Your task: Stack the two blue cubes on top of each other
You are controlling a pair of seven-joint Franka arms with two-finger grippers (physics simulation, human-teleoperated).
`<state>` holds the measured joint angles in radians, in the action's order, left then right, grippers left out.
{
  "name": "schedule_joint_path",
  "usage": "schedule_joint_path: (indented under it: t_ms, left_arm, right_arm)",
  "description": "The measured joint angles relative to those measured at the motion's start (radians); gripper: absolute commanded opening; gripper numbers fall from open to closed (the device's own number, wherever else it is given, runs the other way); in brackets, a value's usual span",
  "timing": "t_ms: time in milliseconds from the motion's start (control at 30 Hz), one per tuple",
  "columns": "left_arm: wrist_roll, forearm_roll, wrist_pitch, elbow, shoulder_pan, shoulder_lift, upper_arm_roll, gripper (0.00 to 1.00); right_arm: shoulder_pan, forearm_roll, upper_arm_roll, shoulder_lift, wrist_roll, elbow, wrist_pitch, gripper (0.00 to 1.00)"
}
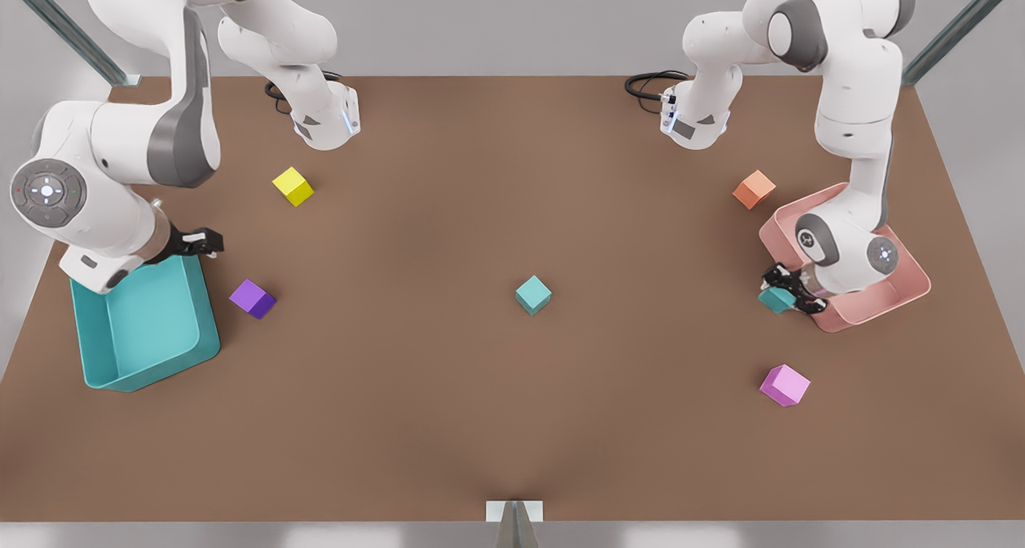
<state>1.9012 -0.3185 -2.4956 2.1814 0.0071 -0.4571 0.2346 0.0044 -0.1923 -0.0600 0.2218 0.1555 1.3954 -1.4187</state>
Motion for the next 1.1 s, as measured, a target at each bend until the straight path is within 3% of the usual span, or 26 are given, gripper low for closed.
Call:
schedule_joint_path:
  t_ms: [100,167,233,333,433,600,900,933,967,1100]
  left_arm:
    - [0.015,-0.004,0.014,0.000,-0.007,0.041,-0.014,0.49]
    - [0.024,0.036,0.085,-0.003,-0.033,0.155,-0.016,0.50]
    - [0.039,0.095,0.199,-0.091,-0.121,0.218,-0.056,0.53]
    - [0.092,0.166,0.355,-0.545,-0.456,-0.015,-0.142,0.55]
    - [0.158,0.191,0.449,-0.748,-0.591,-0.161,-0.189,0.55]
    - [0.251,0.206,0.493,-0.768,-0.631,-0.248,-0.314,0.55]
    - [0.378,0.210,0.448,-0.743,-0.636,-0.274,-0.338,0.55]
    - [0.389,0.210,0.444,-0.740,-0.636,-0.274,-0.339,0.94]
    - [0.400,0.213,0.440,-0.739,-0.635,-0.274,-0.339,1.00]
    - [0.439,0.218,0.430,-0.734,-0.629,-0.274,-0.339,1.00]
  right_arm:
    - [0.003,-0.001,-0.001,0.010,0.007,0.000,-0.013,1.00]
    - [0.005,0.000,-0.002,0.012,0.011,0.000,-0.019,1.00]
    - [0.005,0.000,-0.003,0.012,0.015,0.000,-0.024,1.00]
    - [0.006,0.001,-0.004,0.011,0.019,-0.001,-0.028,1.00]
    - [0.006,0.003,-0.004,0.012,0.023,0.000,-0.031,1.00]
    - [0.006,0.004,-0.006,0.012,0.029,0.001,-0.033,1.00]
    - [0.008,0.004,-0.006,0.012,0.035,0.002,-0.032,1.00]
    - [0.008,0.004,-0.006,0.013,0.036,0.002,-0.032,1.00]
    - [0.008,0.004,-0.006,0.012,0.036,0.002,-0.032,1.00]
    - [0.009,0.004,-0.006,0.012,0.038,0.002,-0.032,1.00]
